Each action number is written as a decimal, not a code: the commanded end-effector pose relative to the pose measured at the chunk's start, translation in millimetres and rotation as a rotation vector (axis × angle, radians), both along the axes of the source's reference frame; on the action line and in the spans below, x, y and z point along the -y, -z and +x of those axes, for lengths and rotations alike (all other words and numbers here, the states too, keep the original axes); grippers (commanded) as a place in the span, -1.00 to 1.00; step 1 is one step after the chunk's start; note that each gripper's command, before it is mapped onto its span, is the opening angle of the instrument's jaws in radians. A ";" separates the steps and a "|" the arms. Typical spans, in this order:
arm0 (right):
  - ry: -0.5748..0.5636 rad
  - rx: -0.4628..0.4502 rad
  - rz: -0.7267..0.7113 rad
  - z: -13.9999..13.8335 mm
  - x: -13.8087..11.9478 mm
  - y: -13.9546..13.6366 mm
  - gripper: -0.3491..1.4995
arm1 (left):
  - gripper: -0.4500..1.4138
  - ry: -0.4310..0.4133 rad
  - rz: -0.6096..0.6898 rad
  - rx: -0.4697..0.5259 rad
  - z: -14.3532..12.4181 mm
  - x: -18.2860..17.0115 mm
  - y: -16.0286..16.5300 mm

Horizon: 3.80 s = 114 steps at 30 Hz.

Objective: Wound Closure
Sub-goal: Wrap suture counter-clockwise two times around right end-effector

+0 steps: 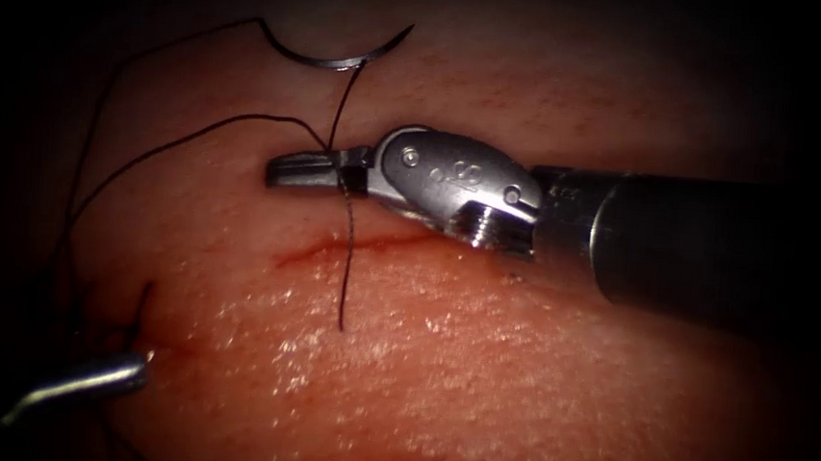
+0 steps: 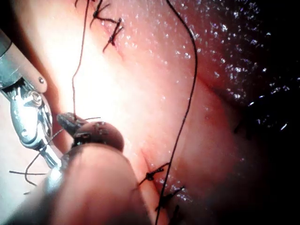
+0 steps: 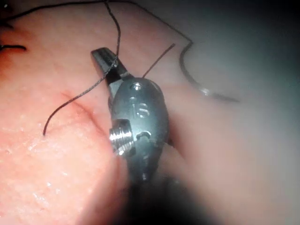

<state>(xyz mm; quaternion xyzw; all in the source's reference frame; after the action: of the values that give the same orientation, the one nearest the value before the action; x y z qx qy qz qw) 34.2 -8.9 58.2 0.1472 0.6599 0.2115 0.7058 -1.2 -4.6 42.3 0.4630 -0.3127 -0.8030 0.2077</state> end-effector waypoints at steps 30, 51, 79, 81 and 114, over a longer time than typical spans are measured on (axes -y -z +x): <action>-0.254 -0.170 -0.076 5.3 -1.0 7.3 0.80 | -1.00 -0.281 0.351 0.043 -7.5 -1.0 -9.7; 0.079 0.161 -0.170 5.0 3.4 3.7 0.33 | -1.00 -0.304 0.091 0.150 -5.8 -2.4 -2.5; 0.350 -0.071 0.072 2.1 7.9 2.4 0.09 | -1.00 -0.156 0.077 0.383 -1.6 -12.8 -9.9; 0.321 -0.132 0.110 2.0 7.8 2.5 -0.06 | -1.00 -0.150 0.108 0.409 -1.6 -13.5 -11.8; -0.114 -0.570 0.393 -0.4 4.3 3.4 0.04 | -1.00 -0.224 0.274 0.393 -1.1 -7.3 -21.1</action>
<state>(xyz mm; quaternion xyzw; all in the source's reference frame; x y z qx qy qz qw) 33.0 -13.7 54.5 0.2949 0.7833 0.3311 0.4357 -2.0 1.8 62.9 0.6659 -0.1778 -0.7055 0.1651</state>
